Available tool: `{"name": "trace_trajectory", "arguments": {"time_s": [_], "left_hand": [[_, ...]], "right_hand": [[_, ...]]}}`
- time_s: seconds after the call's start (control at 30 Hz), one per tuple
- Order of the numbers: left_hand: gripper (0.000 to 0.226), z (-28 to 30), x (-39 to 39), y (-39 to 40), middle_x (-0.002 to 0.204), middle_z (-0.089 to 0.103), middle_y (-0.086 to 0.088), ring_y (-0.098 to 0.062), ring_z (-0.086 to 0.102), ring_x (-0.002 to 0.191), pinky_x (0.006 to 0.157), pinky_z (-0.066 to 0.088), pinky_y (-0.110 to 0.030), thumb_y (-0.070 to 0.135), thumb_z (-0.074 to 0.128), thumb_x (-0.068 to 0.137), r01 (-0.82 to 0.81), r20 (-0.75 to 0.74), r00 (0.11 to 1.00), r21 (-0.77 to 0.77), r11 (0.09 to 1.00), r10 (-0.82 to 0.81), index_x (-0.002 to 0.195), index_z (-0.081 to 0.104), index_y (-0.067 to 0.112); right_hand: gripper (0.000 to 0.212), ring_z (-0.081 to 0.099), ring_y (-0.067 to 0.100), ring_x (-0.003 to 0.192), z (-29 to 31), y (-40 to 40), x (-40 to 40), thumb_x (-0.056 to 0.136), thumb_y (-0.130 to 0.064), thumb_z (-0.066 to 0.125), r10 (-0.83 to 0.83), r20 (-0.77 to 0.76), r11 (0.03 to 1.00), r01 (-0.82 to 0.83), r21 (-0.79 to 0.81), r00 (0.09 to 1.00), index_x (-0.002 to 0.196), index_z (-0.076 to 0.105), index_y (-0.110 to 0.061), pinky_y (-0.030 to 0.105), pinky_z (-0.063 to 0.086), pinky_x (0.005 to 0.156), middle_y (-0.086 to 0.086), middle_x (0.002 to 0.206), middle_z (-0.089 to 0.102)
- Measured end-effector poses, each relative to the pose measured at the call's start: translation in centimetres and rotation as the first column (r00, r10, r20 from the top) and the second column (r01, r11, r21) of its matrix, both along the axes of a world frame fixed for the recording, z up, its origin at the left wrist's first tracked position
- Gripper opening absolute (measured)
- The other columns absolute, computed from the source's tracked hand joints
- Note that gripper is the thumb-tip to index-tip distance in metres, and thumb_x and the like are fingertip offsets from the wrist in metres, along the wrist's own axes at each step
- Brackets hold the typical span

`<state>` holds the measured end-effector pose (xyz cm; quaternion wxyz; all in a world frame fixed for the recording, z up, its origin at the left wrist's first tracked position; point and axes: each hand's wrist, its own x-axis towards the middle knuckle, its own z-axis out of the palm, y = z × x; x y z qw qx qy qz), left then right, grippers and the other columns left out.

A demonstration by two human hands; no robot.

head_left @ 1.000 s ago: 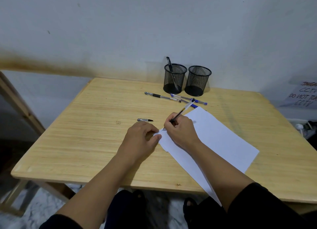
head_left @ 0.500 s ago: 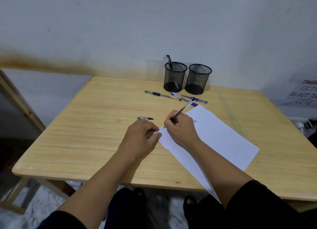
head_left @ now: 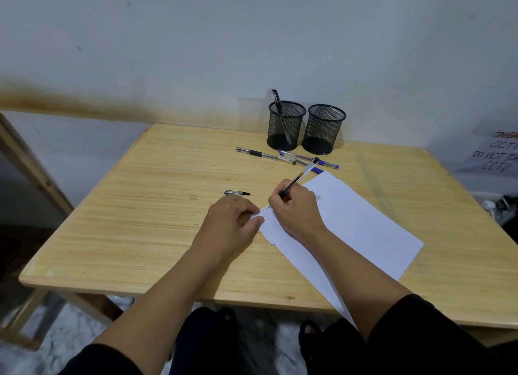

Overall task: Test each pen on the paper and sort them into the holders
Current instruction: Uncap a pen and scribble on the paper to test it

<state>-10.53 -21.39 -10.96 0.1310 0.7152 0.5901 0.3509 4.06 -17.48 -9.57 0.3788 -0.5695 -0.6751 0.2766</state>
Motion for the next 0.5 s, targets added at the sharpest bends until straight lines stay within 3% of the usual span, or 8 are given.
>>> {"name": "trace_trajectory", "arguments": {"time_s": [0.23, 0.33, 0.43, 0.5], "left_hand": [[0.021, -0.1, -0.1, 0.1, 0.097, 0.068, 0.005, -0.004, 0.049, 0.089, 0.077, 0.034, -0.015, 0.030, 0.065, 0.080, 0.008, -0.005, 1.000, -0.004, 1.000, -0.009, 0.097, 0.070, 0.019], [0.019, 0.2, -0.1, 0.0, 0.094, 0.065, 0.009, -0.003, 0.051, 0.089, 0.073, 0.032, -0.006, 0.028, 0.065, 0.080, 0.004, 0.030, 1.000, -0.004, 1.000, -0.004, 0.096, 0.069, 0.019], [0.019, 0.6, -0.6, 0.5, 0.101, 0.063, 0.008, -0.006, 0.052, 0.094, 0.076, 0.034, -0.010, 0.023, 0.063, 0.083, -0.093, 0.120, 0.989, 0.041, 0.995, 0.088, 0.100, 0.067, 0.019], [0.025, 0.4, -1.1, 1.3, 0.111, 0.062, 0.003, -0.012, 0.051, 0.105, 0.080, 0.028, -0.009, 0.019, 0.062, 0.084, -0.148, 0.085, 0.986, 0.071, 0.986, 0.142, 0.108, 0.064, 0.018]], "right_hand": [[0.009, 0.053, 0.010, 0.061, 0.0, -0.1, 0.0, 0.088, -0.014, 0.051, -0.027, -0.019, 1.000, 0.027, 0.003, 0.999, 0.083, 0.057, -0.010, 0.014, 0.042, 0.055, 0.000, 0.067, 0.057], [0.013, 0.056, 0.012, 0.067, 0.3, -0.1, 0.2, 0.089, -0.014, 0.049, -0.091, -0.143, 0.995, 0.085, -0.045, 0.986, 0.085, 0.061, -0.008, 0.023, 0.047, 0.060, 0.002, 0.069, 0.060], [0.012, 0.056, 0.017, 0.066, 0.5, -0.1, 0.8, 0.088, -0.017, 0.051, -0.145, -0.267, 0.985, 0.115, -0.128, 0.953, 0.083, 0.061, -0.013, 0.031, 0.049, 0.060, 0.002, 0.068, 0.061], [0.010, 0.054, 0.016, 0.063, 0.9, -0.3, 1.2, 0.088, -0.017, 0.053, -0.147, -0.311, 0.982, 0.101, -0.159, 0.939, 0.083, 0.062, -0.016, 0.030, 0.046, 0.059, 0.002, 0.068, 0.061]]}}
